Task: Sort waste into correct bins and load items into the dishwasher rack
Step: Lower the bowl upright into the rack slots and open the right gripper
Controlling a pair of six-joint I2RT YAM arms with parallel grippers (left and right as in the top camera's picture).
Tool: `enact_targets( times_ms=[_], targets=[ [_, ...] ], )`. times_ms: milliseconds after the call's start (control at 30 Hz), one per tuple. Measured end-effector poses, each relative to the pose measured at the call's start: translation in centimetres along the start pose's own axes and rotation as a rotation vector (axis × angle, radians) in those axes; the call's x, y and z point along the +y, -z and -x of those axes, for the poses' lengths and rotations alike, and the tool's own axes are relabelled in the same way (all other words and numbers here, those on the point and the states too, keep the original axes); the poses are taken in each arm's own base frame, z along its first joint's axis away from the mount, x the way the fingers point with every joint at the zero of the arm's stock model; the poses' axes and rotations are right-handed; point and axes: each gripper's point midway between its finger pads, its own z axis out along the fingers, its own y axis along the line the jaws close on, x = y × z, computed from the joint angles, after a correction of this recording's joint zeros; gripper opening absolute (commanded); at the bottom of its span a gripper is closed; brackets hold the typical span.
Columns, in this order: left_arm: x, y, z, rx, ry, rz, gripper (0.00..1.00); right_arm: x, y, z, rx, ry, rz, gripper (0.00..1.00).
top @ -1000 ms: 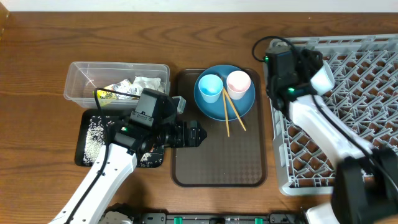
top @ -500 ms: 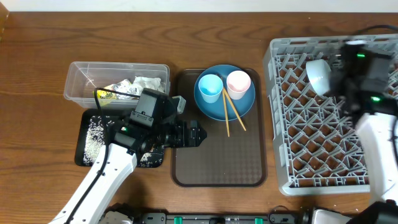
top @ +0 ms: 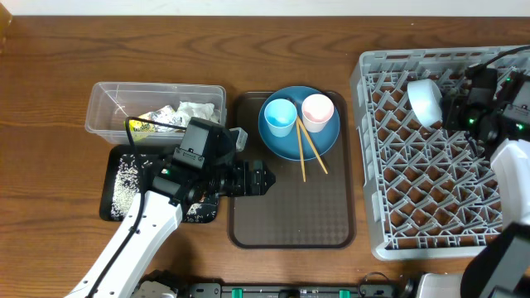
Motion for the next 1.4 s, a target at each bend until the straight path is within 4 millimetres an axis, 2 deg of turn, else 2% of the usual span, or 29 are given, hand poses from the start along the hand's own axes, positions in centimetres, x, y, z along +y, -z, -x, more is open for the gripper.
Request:
enact_targets(
  times_ms=[133, 267, 333, 500, 600, 667, 733, 833, 967, 1067, 1267, 1400],
  targets=[
    [0.0, 0.0, 0.0, 0.0, 0.0, 0.0, 0.98, 0.8, -1.2, -0.9, 0.032, -0.016, 0.062, 0.18],
    [0.0, 0.0, 0.0, 0.0, 0.0, 0.0, 0.98, 2.8, -1.3, -0.6, 0.02, -0.006, 0.149, 0.21],
    [0.0, 0.0, 0.0, 0.0, 0.0, 0.0, 0.98, 3.5, -1.2, -0.6, 0.016, -0.005, 0.189, 0.19],
    [0.0, 0.0, 0.0, 0.0, 0.0, 0.0, 0.98, 4.3, -1.0, -0.4, 0.007, -0.008, 0.236, 0.16],
    [0.0, 0.0, 0.0, 0.0, 0.0, 0.0, 0.98, 4.5, -0.7, 0.3, -0.018, 0.004, 0.245, 0.02],
    [0.0, 0.0, 0.0, 0.0, 0.0, 0.0, 0.98, 4.6, -0.2, 1.0, -0.047, 0.011, 0.238, 0.01],
    [0.0, 0.0, 0.0, 0.0, 0.0, 0.0, 0.98, 4.3, 0.8, 2.2, -0.091, 0.027, 0.202, 0.01],
    [0.0, 0.0, 0.0, 0.0, 0.0, 0.0, 0.98, 2.8, 2.3, 3.5, -0.138, 0.028, 0.083, 0.01],
    [0.0, 0.0, 0.0, 0.0, 0.0, 0.0, 0.98, 0.3, 3.0, 3.9, -0.149, 0.012, -0.063, 0.01],
    [0.0, 0.0, 0.0, 0.0, 0.0, 0.0, 0.98, -0.9, 2.3, 3.6, -0.139, 0.002, -0.115, 0.01],
    [0.0, 0.0, 0.0, 0.0, 0.0, 0.0, 0.98, -3.0, -1.1, 1.6, -0.064, -0.029, -0.159, 0.01],
    [0.0, 0.0, 0.0, 0.0, 0.0, 0.0, 0.98, -3.0, -2.1, 0.8, -0.037, -0.04, -0.138, 0.01]
  ],
)
